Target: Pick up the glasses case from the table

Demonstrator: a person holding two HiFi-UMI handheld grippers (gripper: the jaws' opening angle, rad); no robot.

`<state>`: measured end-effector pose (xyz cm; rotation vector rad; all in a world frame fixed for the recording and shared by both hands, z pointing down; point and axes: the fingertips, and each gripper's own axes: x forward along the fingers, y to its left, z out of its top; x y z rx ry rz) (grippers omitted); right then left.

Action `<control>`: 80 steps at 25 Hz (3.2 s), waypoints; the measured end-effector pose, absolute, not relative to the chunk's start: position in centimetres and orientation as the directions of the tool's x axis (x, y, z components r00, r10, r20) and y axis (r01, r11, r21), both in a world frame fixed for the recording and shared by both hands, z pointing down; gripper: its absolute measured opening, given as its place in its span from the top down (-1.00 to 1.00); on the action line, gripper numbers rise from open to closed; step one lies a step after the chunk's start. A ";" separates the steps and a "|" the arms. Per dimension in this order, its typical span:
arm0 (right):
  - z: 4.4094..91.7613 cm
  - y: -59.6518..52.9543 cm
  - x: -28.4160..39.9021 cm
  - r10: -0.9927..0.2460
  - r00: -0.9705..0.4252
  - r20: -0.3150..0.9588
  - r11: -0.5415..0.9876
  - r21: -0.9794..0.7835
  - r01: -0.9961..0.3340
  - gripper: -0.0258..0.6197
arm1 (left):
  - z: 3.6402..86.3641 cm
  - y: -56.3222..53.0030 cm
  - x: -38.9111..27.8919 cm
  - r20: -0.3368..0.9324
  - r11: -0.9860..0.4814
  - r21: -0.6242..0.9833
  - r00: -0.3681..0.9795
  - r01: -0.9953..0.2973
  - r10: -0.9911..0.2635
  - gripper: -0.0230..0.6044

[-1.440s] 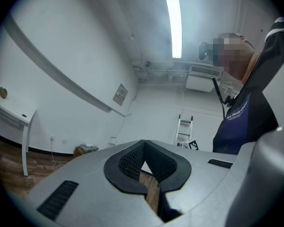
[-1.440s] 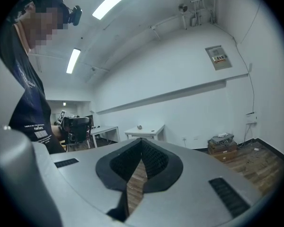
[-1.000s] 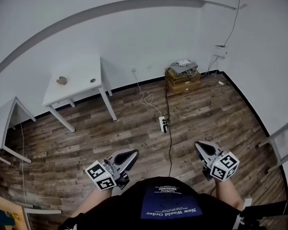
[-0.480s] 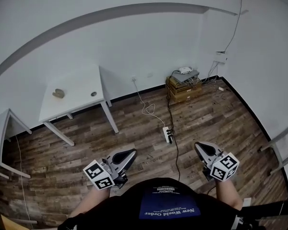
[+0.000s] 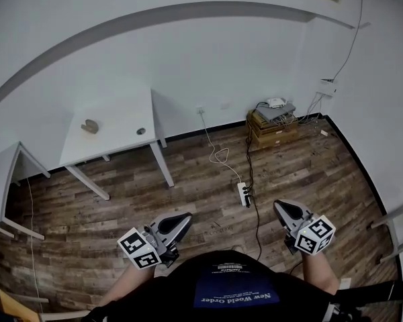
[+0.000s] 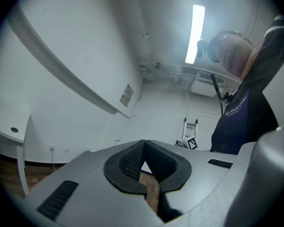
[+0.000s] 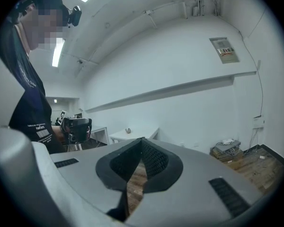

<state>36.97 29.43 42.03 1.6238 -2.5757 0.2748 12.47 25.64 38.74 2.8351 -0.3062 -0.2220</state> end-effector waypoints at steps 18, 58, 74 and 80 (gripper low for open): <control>41.6 12.1 56.2 -0.812 -0.571 0.123 0.558 -0.122 -0.821 0.92 | 38.0 13.1 34.8 -0.089 -0.920 0.296 0.951 -0.257 -0.295 0.94; 42.0 -27.0 48.4 -0.838 -0.511 0.191 0.501 -0.102 -0.859 0.92 | 39.9 -27.7 27.0 -0.112 -0.926 0.329 0.966 -0.187 -0.234 0.94; 40.5 -46.7 61.0 -0.696 -0.707 0.125 0.699 -0.110 -0.707 0.92 | 38.0 -42.4 40.4 -0.090 -0.855 0.316 0.884 -0.412 -0.459 0.94; 40.8 -52.8 64.0 -0.631 -0.766 0.123 0.756 -0.120 -0.643 0.92 | 38.1 -46.2 43.5 -0.062 -0.808 0.328 0.842 -0.490 -0.536 0.94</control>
